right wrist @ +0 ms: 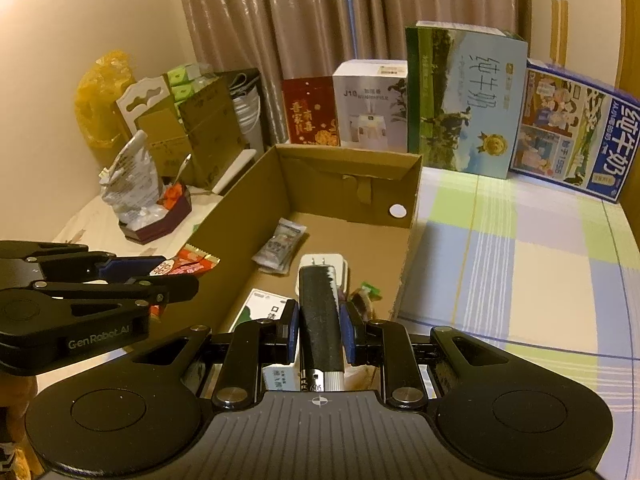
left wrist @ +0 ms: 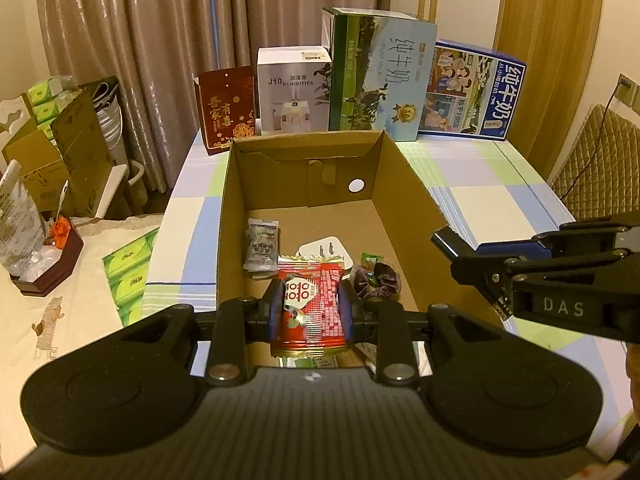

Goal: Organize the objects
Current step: 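Lower into the box and open left tool while right tool releases the lighter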

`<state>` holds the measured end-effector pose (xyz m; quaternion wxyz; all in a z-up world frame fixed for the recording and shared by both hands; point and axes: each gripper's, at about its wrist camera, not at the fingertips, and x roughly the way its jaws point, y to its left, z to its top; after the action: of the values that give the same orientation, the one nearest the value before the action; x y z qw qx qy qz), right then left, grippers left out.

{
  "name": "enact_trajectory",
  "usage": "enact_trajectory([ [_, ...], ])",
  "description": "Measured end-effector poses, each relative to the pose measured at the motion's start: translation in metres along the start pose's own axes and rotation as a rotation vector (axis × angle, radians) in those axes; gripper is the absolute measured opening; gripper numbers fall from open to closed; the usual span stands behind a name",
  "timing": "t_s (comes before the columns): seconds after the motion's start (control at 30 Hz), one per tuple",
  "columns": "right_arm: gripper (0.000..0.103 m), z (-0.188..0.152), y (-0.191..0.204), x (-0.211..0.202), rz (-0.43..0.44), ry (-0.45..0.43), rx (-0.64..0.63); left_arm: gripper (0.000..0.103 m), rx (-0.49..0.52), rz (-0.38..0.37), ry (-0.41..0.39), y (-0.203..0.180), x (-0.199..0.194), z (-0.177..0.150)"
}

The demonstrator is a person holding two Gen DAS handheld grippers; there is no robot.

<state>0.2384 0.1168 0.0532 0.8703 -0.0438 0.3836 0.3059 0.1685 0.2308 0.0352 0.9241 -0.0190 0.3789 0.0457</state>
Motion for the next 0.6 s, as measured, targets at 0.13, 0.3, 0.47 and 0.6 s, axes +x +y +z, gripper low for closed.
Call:
enact_trajectory([
  [0.13, 0.019, 0.001, -0.006, 0.004, 0.0, 0.006, 0.01, 0.024, -0.002, -0.002, 0.009, 0.001, 0.008, 0.002],
  [0.3, 0.019, 0.001, -0.009, 0.007, 0.0, 0.011, 0.022, 0.045, -0.019, 0.017, 0.016, 0.002, 0.018, 0.003],
  [0.47, 0.019, -0.002, -0.01, 0.008, 0.004, 0.015, 0.027, 0.048, -0.021, 0.021, 0.009, 0.004, 0.016, 0.0],
  [0.6, 0.019, -0.002, -0.009, 0.006, 0.006, 0.014, 0.028, 0.049, -0.017, 0.034, 0.013, 0.005, 0.011, -0.001],
])
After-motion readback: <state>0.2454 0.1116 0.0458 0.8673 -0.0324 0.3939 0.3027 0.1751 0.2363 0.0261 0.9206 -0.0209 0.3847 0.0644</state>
